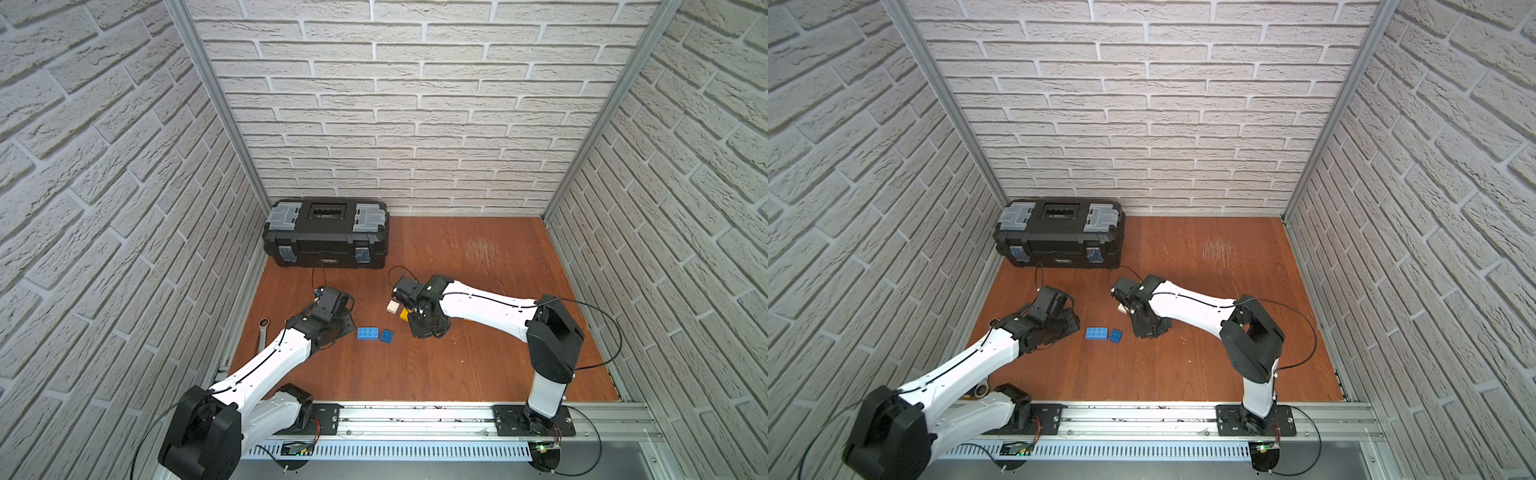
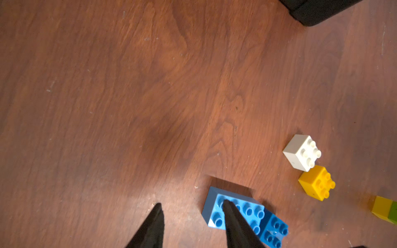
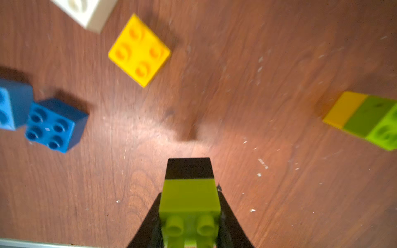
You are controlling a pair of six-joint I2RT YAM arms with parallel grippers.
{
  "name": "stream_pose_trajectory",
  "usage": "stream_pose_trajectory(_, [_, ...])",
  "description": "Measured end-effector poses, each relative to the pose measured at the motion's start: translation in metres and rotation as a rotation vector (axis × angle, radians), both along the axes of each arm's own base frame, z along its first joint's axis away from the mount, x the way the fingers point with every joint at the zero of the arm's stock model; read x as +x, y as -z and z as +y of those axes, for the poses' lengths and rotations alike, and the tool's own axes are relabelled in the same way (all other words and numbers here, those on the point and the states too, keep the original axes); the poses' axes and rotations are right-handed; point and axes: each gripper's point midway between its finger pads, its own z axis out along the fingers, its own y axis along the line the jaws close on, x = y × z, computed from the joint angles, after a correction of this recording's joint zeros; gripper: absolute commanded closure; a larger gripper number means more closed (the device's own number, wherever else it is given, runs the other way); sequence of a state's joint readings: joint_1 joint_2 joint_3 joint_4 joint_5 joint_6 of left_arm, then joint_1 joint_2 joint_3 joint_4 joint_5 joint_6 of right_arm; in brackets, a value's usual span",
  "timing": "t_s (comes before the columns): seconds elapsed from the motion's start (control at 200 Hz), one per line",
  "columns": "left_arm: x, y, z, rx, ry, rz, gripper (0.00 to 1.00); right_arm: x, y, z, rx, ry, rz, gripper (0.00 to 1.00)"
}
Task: Assemble the number 4 with lego
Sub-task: Place the lego brick at the center of the board.
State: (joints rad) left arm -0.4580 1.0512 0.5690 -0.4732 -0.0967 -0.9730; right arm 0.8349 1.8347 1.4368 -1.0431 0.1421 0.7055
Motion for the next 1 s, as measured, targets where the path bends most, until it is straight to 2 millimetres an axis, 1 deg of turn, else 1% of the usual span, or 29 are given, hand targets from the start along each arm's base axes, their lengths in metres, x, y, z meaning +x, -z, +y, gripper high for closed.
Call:
stream_pose_trajectory(0.05, [0.0, -0.001, 0.0, -0.003, -0.001, -0.006, 0.53, 0.013, -0.008, -0.006, 0.005, 0.021, -0.019, 0.98])
stream_pose_trajectory(0.12, [0.001, -0.003, 0.002, -0.005, -0.008, -0.011, 0.54, 0.028, -0.015, -0.015, 0.006, 0.048, -0.036, 0.98])
stream_pose_trajectory(0.22, [0.002, -0.003, 0.004, -0.006, -0.018, -0.011, 0.53, 0.042, -0.013, -0.023, 0.0, 0.072, -0.036, 0.98])
stream_pose_trajectory(0.265, [0.002, -0.003, 0.005, -0.006, -0.022, -0.011, 0.53, 0.045, -0.007, -0.026, -0.011, 0.077, -0.025, 0.98])
stream_pose_trajectory(0.355, [0.002, -0.002, 0.008, -0.006, -0.029, -0.006, 0.52, 0.051, 0.012, -0.035, -0.043, 0.093, 0.014, 0.98])
stream_pose_trajectory(0.45, [0.001, -0.001, 0.011, -0.003, -0.035, 0.005, 0.51, 0.052, 0.031, -0.044, -0.064, 0.102, 0.054, 0.98])
stream_pose_trajectory(0.5, [0.001, 0.0, 0.013, -0.005, -0.039, 0.01, 0.54, 0.052, 0.038, -0.049, -0.066, 0.11, 0.076, 0.97])
stream_pose_trajectory(0.555, [0.0, 0.004, 0.015, -0.008, -0.046, 0.022, 0.58, 0.054, 0.043, -0.053, -0.068, 0.119, 0.091, 0.95])
stream_pose_trajectory(0.61, [-0.002, 0.009, 0.02, -0.009, -0.06, 0.045, 0.59, 0.056, 0.046, -0.056, -0.068, 0.126, 0.098, 0.89])
stream_pose_trajectory(0.69, [-0.004, 0.02, 0.025, -0.015, -0.082, 0.091, 0.61, 0.059, 0.047, -0.059, -0.061, 0.132, 0.103, 0.73])
stream_pose_trajectory(0.755, [-0.006, 0.029, 0.029, -0.016, -0.088, 0.134, 0.67, 0.059, 0.047, -0.058, -0.056, 0.133, 0.106, 0.64])
stream_pose_trajectory(0.86, [-0.01, 0.045, 0.029, -0.021, -0.084, 0.204, 0.73, 0.058, 0.047, -0.057, -0.049, 0.132, 0.112, 0.53])
stream_pose_trajectory(0.89, [-0.01, 0.049, 0.028, -0.023, -0.08, 0.219, 0.74, 0.057, 0.047, -0.057, -0.049, 0.132, 0.112, 0.44])
stream_pose_trajectory(0.925, [-0.011, 0.053, 0.026, -0.027, -0.073, 0.233, 0.75, 0.057, 0.047, -0.057, -0.05, 0.13, 0.111, 0.34])
stream_pose_trajectory(0.965, [-0.006, 0.052, 0.023, -0.043, -0.066, 0.223, 0.76, 0.057, 0.045, -0.057, -0.053, 0.128, 0.109, 0.31])
stream_pose_trajectory(1.0, [-0.004, 0.052, 0.019, -0.051, -0.057, 0.219, 0.76, 0.057, 0.042, -0.057, -0.056, 0.128, 0.105, 0.31])
